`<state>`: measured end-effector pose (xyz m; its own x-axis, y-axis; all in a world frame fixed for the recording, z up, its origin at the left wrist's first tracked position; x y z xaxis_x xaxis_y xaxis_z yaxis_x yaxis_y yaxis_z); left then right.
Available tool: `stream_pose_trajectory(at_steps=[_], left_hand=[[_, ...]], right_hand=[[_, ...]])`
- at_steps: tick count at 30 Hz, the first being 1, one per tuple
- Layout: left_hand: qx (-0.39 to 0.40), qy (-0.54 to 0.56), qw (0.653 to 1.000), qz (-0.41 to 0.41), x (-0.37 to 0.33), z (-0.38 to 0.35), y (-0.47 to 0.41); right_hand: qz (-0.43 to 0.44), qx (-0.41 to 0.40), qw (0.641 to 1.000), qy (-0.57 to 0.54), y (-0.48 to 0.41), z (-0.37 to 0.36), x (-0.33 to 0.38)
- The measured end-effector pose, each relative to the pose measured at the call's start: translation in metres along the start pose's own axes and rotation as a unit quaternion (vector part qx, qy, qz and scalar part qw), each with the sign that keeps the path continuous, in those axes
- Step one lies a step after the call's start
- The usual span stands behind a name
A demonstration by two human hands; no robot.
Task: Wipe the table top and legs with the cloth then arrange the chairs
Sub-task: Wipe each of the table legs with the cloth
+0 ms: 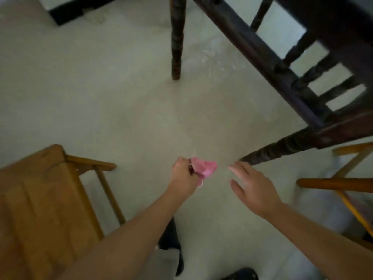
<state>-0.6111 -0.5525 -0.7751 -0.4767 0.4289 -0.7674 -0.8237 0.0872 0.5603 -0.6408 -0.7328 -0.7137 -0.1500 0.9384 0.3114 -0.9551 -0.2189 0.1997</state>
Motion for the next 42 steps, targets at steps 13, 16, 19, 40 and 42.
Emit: stream_pose_trajectory(at_steps=[13, 16, 19, 40, 42], left_hand=[[-0.044, 0.1, 0.994, -0.002, -0.238, 0.25, 0.145], [-0.084, 0.083, 0.991, -0.063, -0.292, 0.294, 0.163], [-0.096, 0.059, 0.989, -0.097, -0.338, 0.319, 0.152], [-0.201, -0.328, 0.915, -0.125, -0.516, 0.542, -0.046], [-0.193, -0.342, 0.909, -0.138, -0.527, 0.567, -0.076]], right_hand=[[-0.023, 0.14, 0.878, -0.458, -0.089, 0.241, 0.242], [-0.006, 0.152, 0.852, -0.501, -0.111, 0.291, 0.274], [-0.019, 0.126, 0.857, -0.499, -0.138, 0.342, 0.276], [-0.029, -0.016, 0.986, -0.165, -0.49, 0.544, 0.239], [-0.035, -0.029, 0.985, -0.164, -0.52, 0.552, 0.247]])
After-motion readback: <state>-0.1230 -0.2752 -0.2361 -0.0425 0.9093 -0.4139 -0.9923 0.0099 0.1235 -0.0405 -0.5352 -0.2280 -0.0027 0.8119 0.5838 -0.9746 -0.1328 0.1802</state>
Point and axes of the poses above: each hand's wrist, its own y-axis away from the middle knuckle, its own z-axis out of the back of the hand, x = y × z, the point moved 10 cm from there along -y, towards the middle knuckle, and after that the axes turned 1 degree about -z, right-handed, at the moved point
